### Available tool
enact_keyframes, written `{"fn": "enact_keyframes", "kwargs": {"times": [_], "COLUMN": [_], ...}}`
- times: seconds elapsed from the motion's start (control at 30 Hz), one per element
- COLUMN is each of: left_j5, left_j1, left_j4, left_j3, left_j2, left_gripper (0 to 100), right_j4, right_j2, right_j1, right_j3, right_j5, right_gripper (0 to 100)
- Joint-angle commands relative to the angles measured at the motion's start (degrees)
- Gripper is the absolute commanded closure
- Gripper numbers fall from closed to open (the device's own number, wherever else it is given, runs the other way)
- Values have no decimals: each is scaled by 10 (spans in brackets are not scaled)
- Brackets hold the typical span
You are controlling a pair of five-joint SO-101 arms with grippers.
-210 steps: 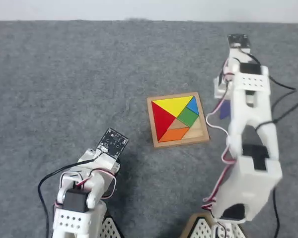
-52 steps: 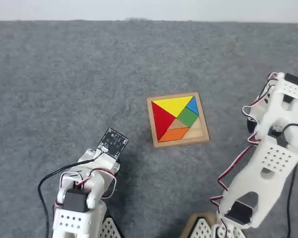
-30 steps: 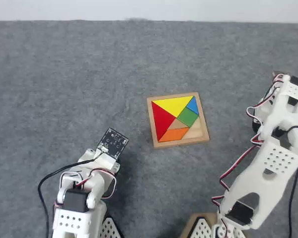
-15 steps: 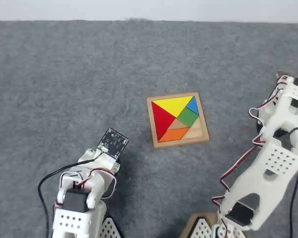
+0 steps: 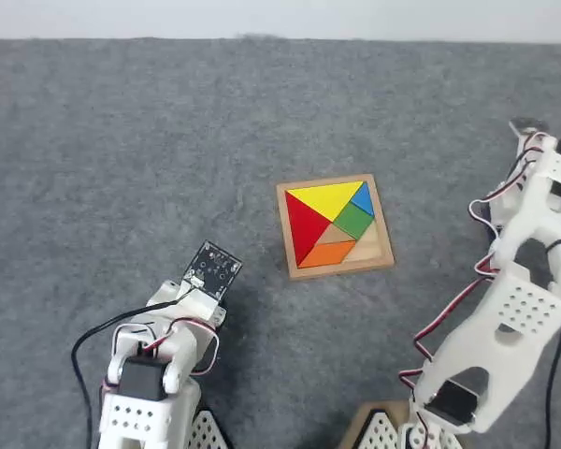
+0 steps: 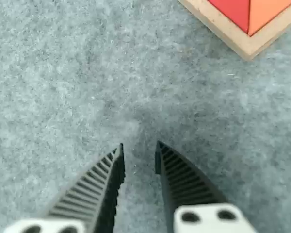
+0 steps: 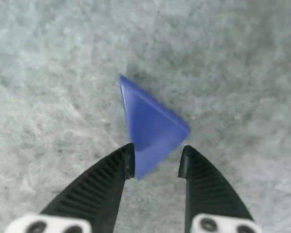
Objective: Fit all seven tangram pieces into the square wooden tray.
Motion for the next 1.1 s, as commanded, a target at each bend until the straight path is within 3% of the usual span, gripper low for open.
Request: {"fn": "enact_keyframes", "kwargs": {"times": [0.0,0.13,0.4,0.73,1.07], "left_j5": [-6,-6,-6,-6,-6], "left_j1": [-4,-4,-4,-4,-4], "left_j4": [3,3,3,3,3], "left_j3": [-7,-7,-7,-7,-7], "left_j2": [-7,-7,-7,-7,-7], "left_gripper": [902,902,902,902,902], "right_j4": [-16,-36,-47,15,30], "right_j2": [-46,-31,23,58,45], "right_j1": [0,-2,-19,-49,-47], "right_j3": [-13,-13,-13,-12,-18], "right_j5": [19,20,20,32,-21], "right_gripper": [768,682,681,686,984]}}
